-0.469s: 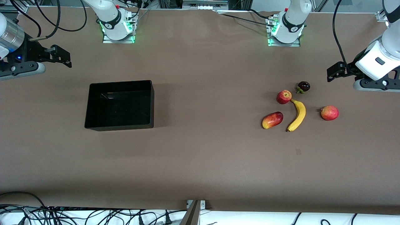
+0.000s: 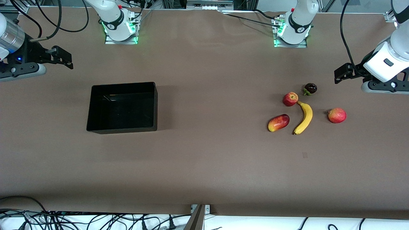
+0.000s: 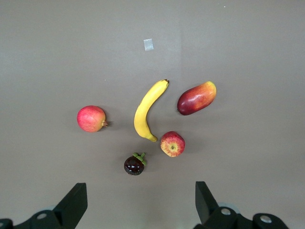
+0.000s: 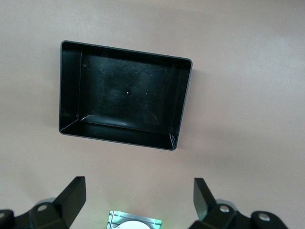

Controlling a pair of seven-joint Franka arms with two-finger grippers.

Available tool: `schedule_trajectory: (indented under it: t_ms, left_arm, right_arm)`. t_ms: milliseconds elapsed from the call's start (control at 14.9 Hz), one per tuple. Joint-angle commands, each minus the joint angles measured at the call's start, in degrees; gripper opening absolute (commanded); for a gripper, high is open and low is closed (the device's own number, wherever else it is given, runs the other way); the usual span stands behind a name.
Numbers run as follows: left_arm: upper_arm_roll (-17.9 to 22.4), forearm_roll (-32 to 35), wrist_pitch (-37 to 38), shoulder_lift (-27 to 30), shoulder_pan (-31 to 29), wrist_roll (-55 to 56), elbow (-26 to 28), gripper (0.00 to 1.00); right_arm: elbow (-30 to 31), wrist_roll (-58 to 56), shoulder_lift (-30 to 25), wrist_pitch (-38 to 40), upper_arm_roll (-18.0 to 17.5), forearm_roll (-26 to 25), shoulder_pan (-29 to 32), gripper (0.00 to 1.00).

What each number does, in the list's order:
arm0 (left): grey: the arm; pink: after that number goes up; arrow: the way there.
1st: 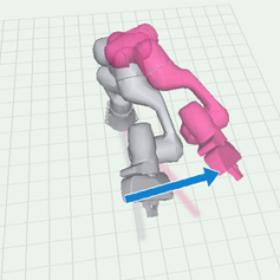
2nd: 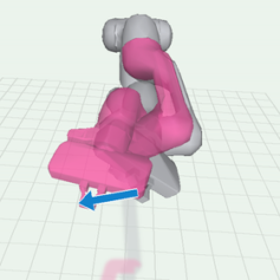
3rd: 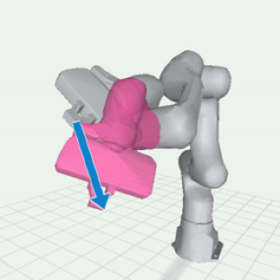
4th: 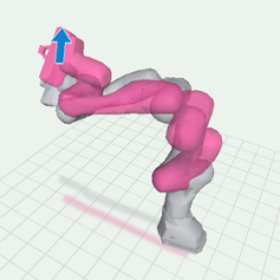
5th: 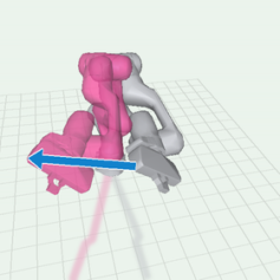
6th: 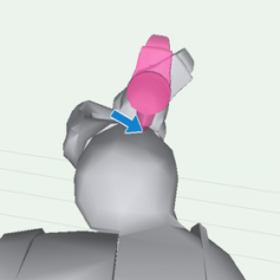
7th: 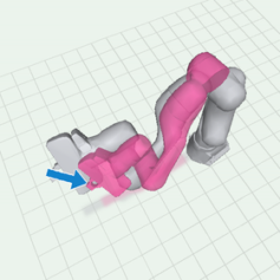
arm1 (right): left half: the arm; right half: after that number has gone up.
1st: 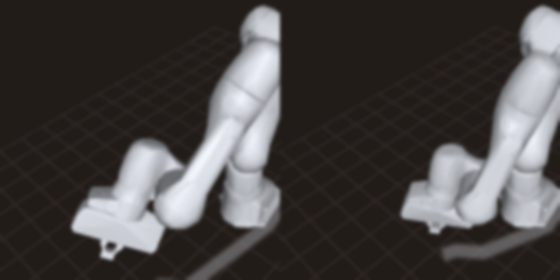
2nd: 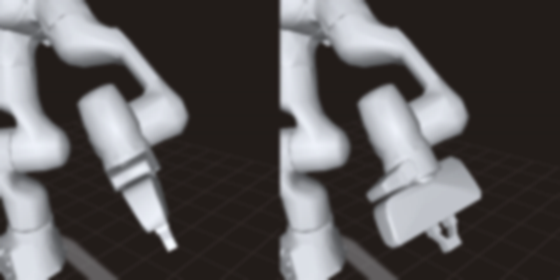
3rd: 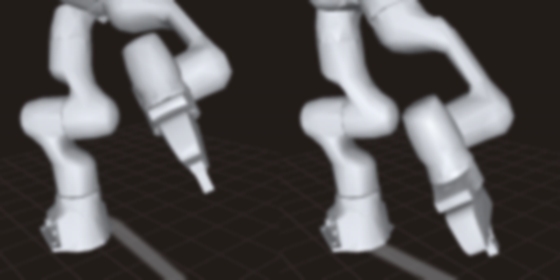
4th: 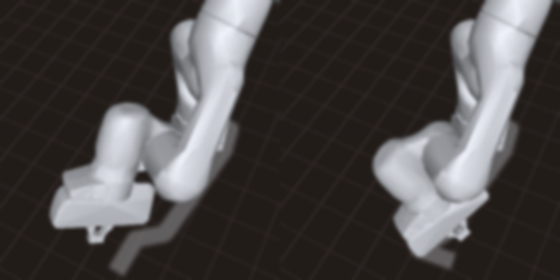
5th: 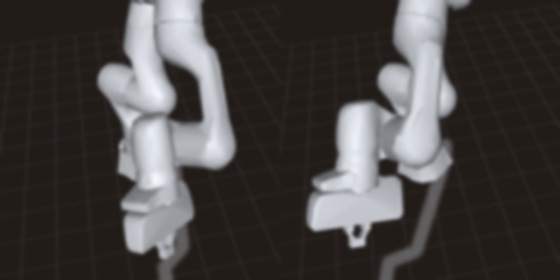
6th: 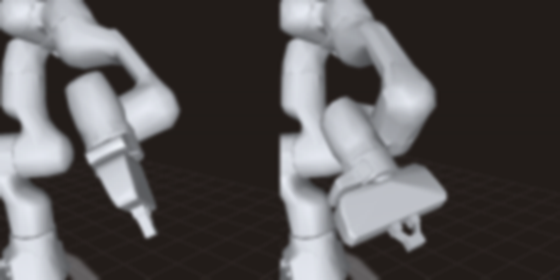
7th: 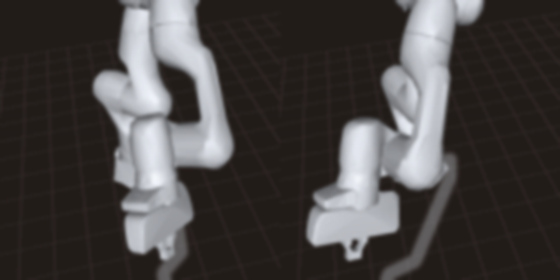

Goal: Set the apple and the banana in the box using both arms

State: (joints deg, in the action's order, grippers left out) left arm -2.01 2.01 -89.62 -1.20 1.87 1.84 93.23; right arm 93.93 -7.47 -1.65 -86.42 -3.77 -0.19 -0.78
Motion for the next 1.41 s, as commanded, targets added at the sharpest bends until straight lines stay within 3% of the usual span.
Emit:
schedule_trajectory:
  t_ms: [0,402,670,1005,1340]
  left_arm:
    - [-0.01,0.98,0.77,0.76,-0.11,-1.31,0.02,1.0]
    - [-0.01,0.98,0.77,0.76,-0.11,-1.22,0.02,1.0]
    - [-0.01,0.98,0.77,0.67,-0.11,-1.31,0.02,1.0]
    - [-0.01,0.98,0.77,0.67,-0.11,-1.22,0.02,1.0]
    - [-0.01,0.98,0.77,0.67,-0.11,-1.22,0.02,1.0]
  right_arm:
    - [-0.94,-0.88,0.33,0.73,-0.8,-0.17,1.04,1.0]
    - [3.87,-0.79,3.75,-4.35,-0.28,-2.89,1.13,1.0]
    - [14.59,-0.79,5.34,-17.52,2.35,-4.12,1.3,1.0]
    - [22.24,-0.62,11.05,-30.18,5.61,-3.95,1.3,1.0]
    - [33.67,-0.44,11.58,-44.6,6.76,-3.42,1.39,0.97]
